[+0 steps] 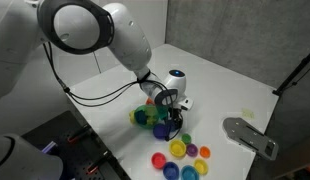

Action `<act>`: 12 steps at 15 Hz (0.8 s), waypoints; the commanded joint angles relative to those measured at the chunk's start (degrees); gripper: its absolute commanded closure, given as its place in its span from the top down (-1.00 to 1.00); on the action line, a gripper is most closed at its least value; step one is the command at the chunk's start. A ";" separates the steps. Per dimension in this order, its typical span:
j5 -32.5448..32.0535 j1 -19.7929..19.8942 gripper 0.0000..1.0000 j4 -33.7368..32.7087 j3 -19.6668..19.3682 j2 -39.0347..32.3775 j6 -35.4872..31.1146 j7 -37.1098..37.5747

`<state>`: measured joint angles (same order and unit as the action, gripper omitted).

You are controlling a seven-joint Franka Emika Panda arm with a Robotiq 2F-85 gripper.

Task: Put the blue block in the bowl

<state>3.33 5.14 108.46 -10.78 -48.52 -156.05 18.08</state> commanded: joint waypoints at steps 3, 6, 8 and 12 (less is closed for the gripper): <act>0.74 -2.71 0.32 0.41 -2.12 -0.90 -0.65 2.08; 0.29 -4.16 -0.20 1.23 -3.35 0.07 -0.05 2.59; 0.17 -4.88 -0.38 2.12 -3.86 1.67 0.19 2.57; -0.85 -7.37 -0.43 5.95 -5.56 6.81 -0.10 2.59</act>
<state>3.34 -0.17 109.60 -14.81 -47.44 -156.27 19.70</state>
